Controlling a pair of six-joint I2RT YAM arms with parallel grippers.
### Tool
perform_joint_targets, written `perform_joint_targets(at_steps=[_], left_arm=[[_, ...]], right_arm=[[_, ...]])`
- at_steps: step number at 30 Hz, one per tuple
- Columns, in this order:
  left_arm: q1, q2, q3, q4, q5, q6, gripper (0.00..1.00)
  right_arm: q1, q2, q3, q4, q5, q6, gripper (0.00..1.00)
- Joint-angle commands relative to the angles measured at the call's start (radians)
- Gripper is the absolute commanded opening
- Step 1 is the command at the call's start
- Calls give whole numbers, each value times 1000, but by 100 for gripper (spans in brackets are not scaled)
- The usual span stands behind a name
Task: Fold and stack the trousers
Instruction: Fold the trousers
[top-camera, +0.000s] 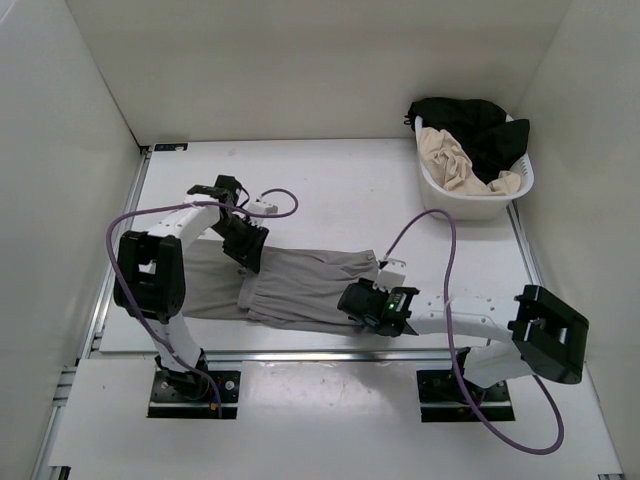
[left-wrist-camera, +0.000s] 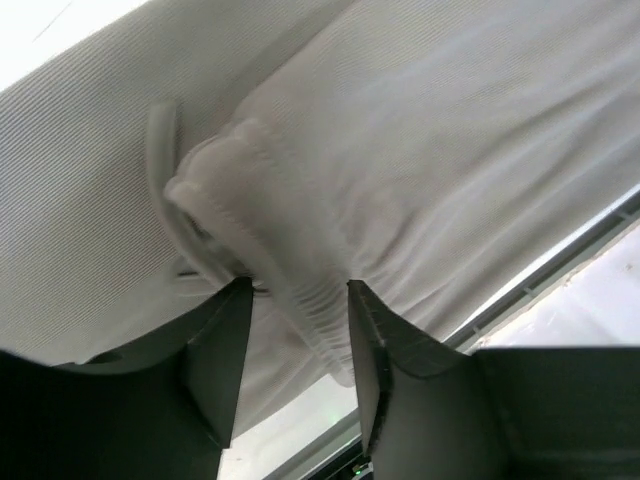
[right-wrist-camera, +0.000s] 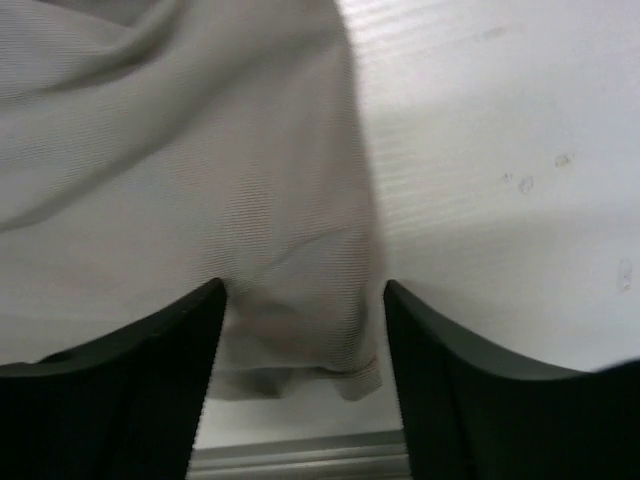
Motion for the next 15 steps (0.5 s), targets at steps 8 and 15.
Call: perform_joint_targets(at_steps=[8,15], left_arm=[[57,-38,71,8,-19,-21,95],[159,-166,91,-36,-81,-18,100]], right_arm=[[-262,-36,71,81,-144,-353,85],[-393,51,-16,302,-418,-442,72]])
